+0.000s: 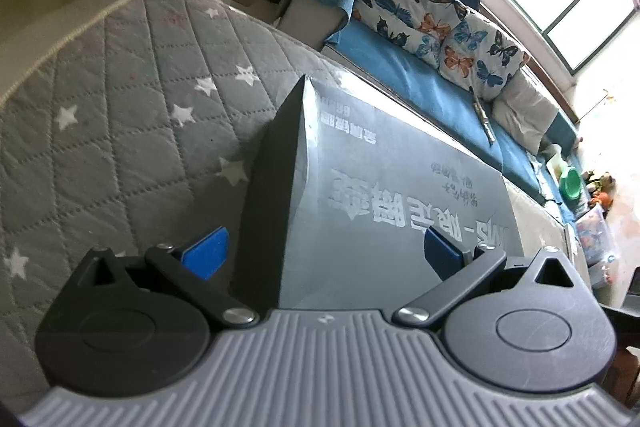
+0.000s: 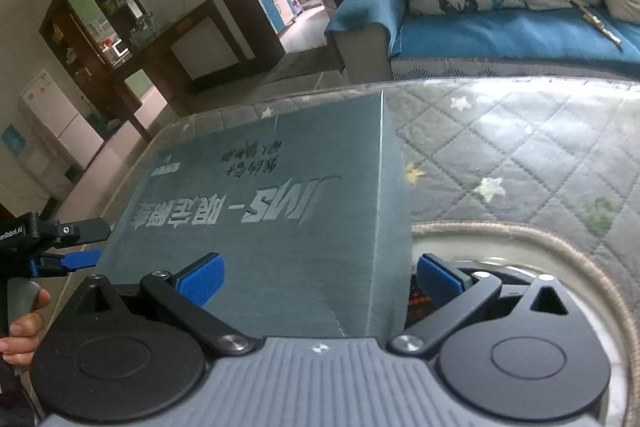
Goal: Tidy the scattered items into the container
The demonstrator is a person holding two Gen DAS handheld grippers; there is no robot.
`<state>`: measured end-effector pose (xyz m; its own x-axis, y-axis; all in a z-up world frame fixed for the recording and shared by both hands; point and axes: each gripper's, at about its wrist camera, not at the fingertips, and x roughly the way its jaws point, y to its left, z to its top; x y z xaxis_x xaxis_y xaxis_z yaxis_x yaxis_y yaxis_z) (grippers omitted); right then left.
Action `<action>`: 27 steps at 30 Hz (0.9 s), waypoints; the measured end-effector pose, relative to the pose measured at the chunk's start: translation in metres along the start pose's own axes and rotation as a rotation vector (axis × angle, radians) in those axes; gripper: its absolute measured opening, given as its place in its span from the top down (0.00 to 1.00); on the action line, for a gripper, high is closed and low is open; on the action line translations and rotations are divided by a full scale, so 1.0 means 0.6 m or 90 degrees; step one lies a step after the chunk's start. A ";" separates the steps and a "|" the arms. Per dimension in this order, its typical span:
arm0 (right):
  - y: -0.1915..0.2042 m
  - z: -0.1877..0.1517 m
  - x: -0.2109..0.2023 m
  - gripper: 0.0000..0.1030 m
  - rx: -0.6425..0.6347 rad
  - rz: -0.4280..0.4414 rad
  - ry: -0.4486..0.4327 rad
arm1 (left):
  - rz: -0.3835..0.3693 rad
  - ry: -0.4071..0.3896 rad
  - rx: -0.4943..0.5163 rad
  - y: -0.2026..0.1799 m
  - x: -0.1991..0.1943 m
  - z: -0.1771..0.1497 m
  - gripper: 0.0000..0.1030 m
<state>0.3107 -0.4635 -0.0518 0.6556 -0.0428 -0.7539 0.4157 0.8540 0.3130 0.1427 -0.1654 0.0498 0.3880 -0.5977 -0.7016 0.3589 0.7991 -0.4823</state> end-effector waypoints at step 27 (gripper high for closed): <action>-0.004 0.005 0.031 0.00 0.026 0.034 0.012 | -0.016 0.031 -0.005 -0.007 0.043 -0.008 0.00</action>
<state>0.3239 -0.4681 -0.0648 0.6653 0.0126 -0.7465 0.4062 0.8328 0.3761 0.1471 -0.1839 0.0315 0.3375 -0.6138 -0.7137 0.3615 0.7845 -0.5038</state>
